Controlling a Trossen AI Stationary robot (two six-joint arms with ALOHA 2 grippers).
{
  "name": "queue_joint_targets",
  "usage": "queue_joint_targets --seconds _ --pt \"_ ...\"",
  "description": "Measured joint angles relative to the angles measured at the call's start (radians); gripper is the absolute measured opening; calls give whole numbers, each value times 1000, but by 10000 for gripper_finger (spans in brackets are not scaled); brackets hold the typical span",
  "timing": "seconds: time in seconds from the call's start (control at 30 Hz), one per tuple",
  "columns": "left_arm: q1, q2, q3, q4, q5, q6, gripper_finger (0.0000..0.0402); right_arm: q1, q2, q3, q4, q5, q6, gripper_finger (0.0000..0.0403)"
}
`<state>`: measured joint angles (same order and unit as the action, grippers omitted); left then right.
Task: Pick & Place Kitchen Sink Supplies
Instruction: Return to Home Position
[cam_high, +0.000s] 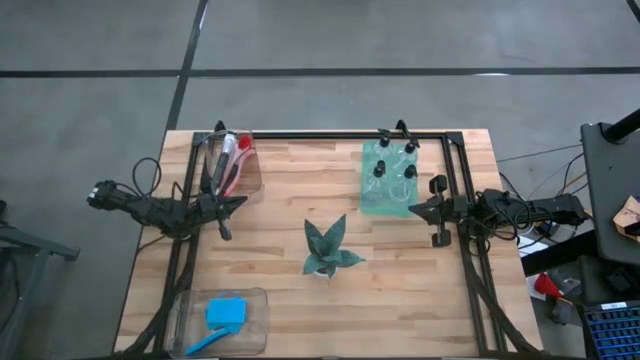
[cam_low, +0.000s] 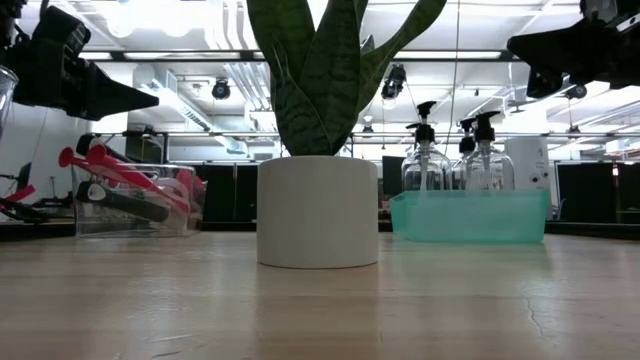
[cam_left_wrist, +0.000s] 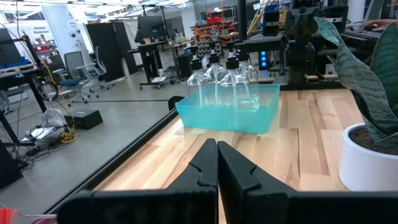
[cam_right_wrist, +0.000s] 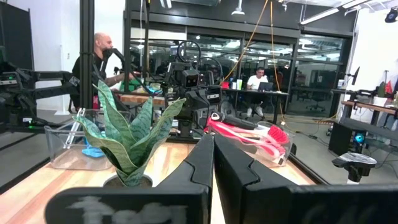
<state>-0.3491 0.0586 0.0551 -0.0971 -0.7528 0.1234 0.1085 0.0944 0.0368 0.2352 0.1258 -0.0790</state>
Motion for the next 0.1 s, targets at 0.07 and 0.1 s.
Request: queue_joint_targets --seconds 0.07,0.1 --pt "0 0 0 0 0 0 0 0 0 0 0 0 -2 9" --pt "0 0 0 0 0 0 0 0 0 0 0 0 -2 8"
